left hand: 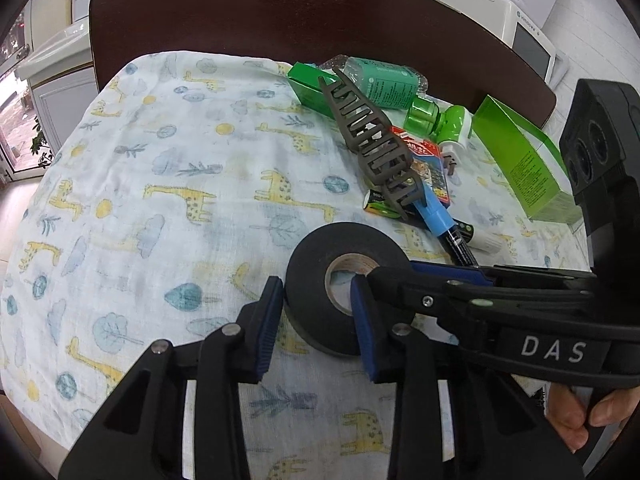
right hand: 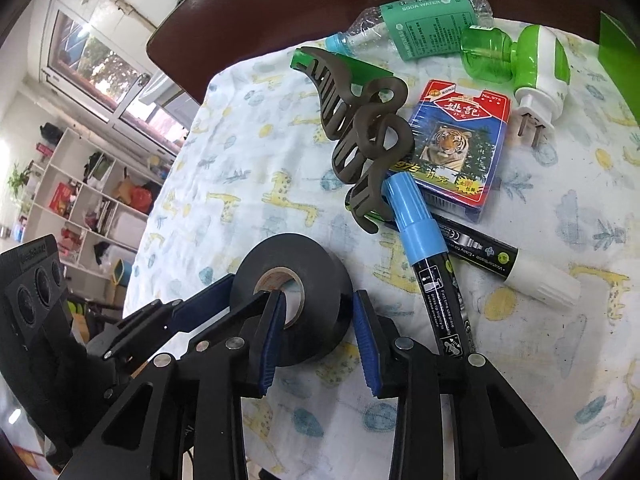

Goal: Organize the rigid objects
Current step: 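Lift the tape roll with the right gripper and carry it into the green box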

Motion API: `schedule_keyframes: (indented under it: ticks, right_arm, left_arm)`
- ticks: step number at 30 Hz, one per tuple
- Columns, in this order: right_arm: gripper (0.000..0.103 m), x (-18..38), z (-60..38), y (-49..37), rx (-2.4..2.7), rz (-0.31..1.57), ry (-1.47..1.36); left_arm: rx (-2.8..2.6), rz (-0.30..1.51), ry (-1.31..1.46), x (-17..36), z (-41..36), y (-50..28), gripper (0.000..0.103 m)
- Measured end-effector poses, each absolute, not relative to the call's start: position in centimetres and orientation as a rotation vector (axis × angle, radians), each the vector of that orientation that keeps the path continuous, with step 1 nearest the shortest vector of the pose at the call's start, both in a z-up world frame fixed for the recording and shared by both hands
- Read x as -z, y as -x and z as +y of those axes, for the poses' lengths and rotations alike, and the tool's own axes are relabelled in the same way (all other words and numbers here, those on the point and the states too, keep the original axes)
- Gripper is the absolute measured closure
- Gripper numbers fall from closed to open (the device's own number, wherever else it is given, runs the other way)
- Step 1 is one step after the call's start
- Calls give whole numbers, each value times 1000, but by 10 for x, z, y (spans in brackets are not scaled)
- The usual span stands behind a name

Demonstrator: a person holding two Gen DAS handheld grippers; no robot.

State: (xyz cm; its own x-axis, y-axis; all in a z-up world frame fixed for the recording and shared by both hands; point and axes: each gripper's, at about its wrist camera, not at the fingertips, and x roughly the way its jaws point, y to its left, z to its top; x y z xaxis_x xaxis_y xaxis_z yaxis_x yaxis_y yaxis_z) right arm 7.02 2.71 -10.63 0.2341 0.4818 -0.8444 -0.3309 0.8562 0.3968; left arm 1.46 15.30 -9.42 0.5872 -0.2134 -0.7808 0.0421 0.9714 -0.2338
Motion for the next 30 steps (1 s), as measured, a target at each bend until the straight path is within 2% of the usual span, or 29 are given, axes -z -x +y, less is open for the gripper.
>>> schedule_keyframes:
  ticks: [5,19,30]
  right_arm:
    - [68,98,34,-65,-552,1178,-85]
    - [68,67,7,-58,-573,1075,-138]
    - [68,45,-62,-62,-504,988,-242]
  left_arm:
    - [134,932,175,88,151,-13,72]
    - [131,849,95,48,121,-5,72]
    - [223,804,-3,23,53,-25,72]
